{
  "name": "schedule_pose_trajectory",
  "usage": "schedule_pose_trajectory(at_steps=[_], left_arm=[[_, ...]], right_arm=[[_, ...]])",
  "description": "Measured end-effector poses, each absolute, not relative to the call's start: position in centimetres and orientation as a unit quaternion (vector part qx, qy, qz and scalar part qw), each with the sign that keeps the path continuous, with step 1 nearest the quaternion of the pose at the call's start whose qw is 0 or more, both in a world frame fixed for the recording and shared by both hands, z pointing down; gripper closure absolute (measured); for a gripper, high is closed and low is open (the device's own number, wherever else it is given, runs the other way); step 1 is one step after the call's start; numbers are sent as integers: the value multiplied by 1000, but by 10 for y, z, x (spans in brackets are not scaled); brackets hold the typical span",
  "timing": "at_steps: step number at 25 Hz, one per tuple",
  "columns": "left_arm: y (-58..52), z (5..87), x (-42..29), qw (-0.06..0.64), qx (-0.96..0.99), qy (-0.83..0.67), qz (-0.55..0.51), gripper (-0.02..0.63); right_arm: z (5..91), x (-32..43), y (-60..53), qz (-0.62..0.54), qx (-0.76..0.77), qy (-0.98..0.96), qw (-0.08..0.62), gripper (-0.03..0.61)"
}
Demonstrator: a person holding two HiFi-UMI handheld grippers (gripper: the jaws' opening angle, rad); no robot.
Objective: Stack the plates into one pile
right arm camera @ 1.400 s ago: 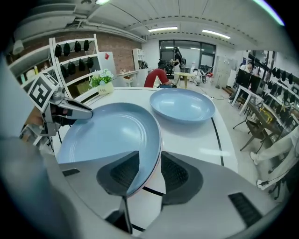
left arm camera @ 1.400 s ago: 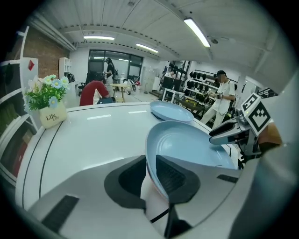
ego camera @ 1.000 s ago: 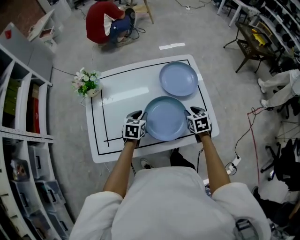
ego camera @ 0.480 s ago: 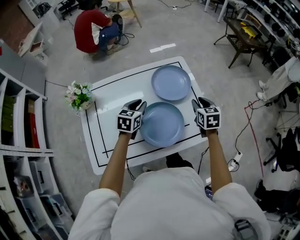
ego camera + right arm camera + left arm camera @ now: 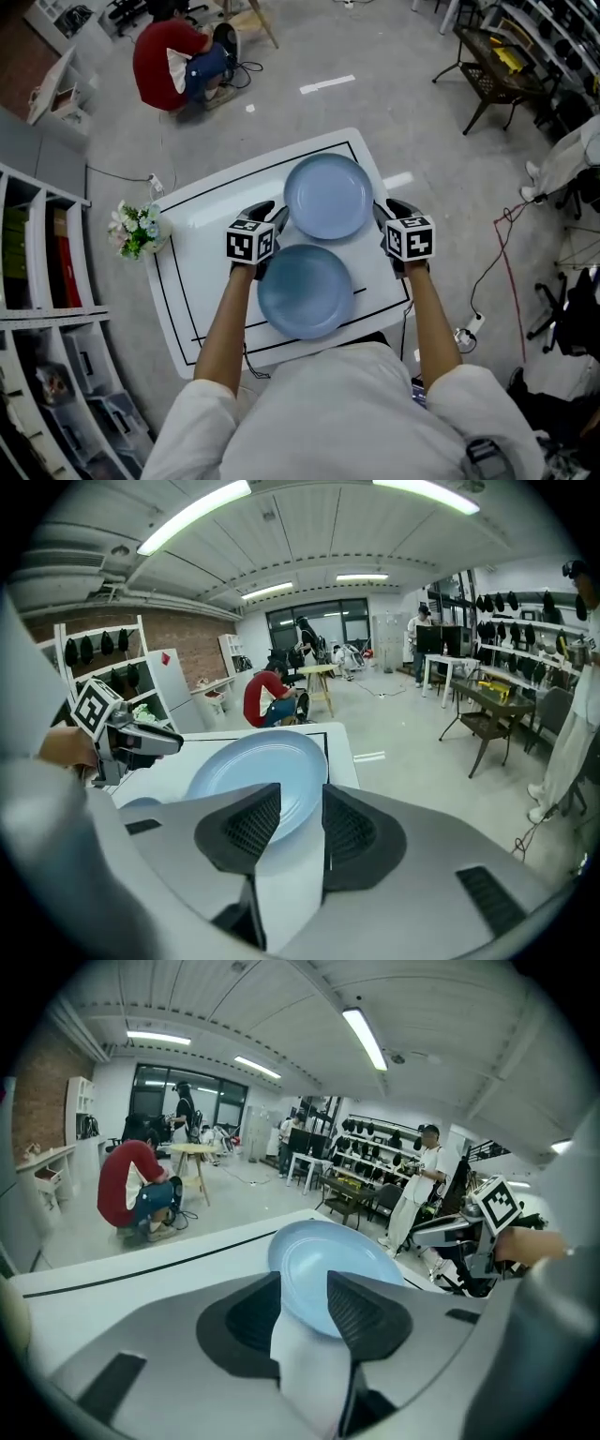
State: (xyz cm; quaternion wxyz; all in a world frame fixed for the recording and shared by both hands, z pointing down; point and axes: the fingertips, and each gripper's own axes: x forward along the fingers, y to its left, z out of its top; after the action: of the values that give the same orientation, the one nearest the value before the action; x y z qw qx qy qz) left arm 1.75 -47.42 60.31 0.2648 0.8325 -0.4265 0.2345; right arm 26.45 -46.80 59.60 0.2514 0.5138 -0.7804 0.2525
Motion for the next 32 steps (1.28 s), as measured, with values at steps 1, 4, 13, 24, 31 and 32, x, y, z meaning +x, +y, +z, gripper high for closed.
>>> schedule_pose_trajectory(at_steps=[1,4,13,24,31,32], left_arm=[[-485,611,20,272,828,-429,238,446],[-507,640,24,301,812,-435,246,433],[-527,684,40,335,791,-437,265,431],[-521,670,11,364,766,-467,252,546],[-475,613,-14,357,791,-453,203,555],[-463,607,-18,356,795,-448,200,554]], right_arm=[[603,265,-478,259,506,-783,253,423],[628,261,-498,279,479,-790,264,403],[683,253,-521,330,442,-789,271,379],[659,229,-515,324,465,-786,245,460],[594,203,-459,320,487,-786,206,472],[589,200,-446,322,490,-784,203,474]])
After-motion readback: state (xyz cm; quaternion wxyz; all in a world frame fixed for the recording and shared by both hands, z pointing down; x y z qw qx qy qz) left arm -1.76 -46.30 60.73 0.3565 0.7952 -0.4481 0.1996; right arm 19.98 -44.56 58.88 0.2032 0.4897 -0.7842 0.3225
